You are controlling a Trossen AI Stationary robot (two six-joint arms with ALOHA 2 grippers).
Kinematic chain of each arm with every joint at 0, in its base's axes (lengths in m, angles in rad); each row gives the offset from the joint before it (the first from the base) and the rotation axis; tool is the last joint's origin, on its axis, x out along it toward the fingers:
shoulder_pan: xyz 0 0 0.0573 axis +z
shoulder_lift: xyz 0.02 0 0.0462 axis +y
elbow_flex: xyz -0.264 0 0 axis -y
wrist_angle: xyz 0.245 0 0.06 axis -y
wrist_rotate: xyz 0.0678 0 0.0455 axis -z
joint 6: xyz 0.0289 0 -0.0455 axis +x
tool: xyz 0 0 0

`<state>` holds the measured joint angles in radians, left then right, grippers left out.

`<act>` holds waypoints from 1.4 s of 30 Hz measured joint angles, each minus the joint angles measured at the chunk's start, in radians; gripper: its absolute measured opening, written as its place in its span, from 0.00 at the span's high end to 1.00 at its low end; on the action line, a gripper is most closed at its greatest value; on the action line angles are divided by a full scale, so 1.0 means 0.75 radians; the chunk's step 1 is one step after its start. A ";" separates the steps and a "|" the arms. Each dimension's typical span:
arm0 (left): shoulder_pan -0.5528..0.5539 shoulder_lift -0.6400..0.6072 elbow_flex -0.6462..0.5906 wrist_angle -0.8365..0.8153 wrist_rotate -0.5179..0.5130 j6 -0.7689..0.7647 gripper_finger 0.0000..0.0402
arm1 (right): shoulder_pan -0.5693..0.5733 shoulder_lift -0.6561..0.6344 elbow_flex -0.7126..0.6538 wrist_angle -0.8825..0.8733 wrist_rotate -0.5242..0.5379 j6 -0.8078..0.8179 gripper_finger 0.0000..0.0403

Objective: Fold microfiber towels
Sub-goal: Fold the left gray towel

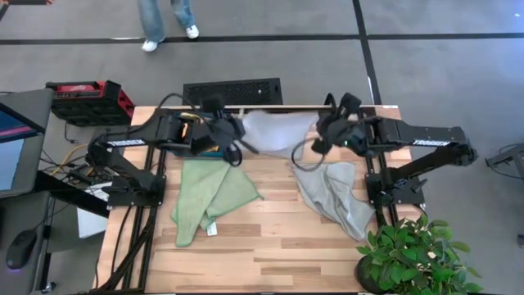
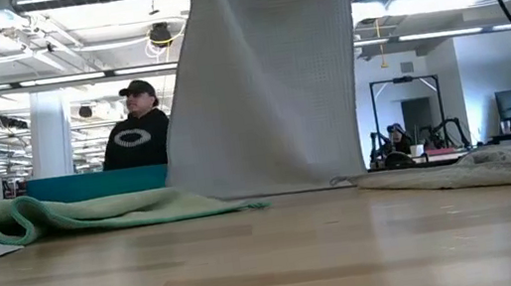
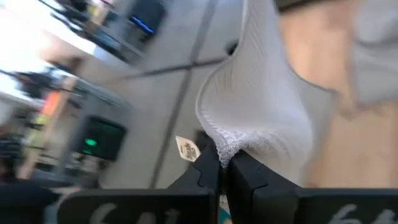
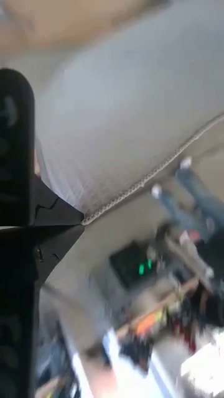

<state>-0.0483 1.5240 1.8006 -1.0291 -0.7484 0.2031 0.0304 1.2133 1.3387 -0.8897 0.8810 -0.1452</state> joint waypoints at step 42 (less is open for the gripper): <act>-0.821 0.001 -0.758 0.323 0.713 -1.297 1.00 | 0.926 0.447 -0.163 0.027 -0.794 0.906 0.98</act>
<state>-0.6644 1.5246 1.2318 -0.7872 -0.2138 -0.7694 0.7246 1.5488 1.2163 -0.8697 0.2855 0.5346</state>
